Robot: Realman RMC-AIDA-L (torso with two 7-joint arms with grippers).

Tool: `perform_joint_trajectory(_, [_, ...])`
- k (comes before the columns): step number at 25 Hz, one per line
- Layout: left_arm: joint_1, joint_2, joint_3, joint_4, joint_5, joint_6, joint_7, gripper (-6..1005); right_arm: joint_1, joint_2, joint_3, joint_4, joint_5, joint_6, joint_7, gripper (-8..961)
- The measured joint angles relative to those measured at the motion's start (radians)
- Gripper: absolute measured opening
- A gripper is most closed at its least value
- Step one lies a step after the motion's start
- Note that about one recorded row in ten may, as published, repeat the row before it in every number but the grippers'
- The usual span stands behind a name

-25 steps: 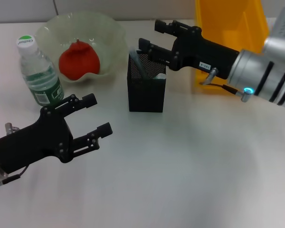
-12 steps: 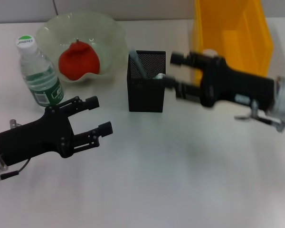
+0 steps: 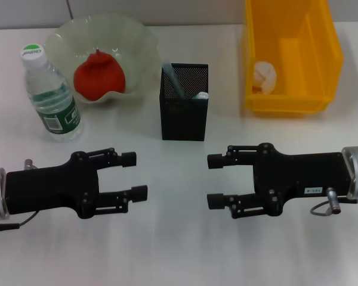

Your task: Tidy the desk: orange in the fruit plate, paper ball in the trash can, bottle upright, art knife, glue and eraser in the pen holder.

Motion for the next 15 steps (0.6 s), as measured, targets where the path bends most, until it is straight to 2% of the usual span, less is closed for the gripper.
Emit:
perform_joint_trajectory(1, [-0.002, 0.001, 0.002, 0.0, 0.003, 0.0, -0.003, 779, -0.002, 0.004, 0.0, -0.001, -0.001, 0.009, -0.006, 680])
perform_joint_trajectory(6, [-0.002, 0.002, 0.013, 0.001, 0.011, 0.0, -0.007, 779, -0.005, 0.016, 0.002, 0.001, -0.003, 0.058, -0.047, 812])
perform_joint_trajectory(15, [-0.004, -0.002, 0.015, 0.0, 0.019, -0.01, -0.024, 779, 0.002, 0.019, -0.002, 0.007, -0.003, 0.081, -0.072, 812])
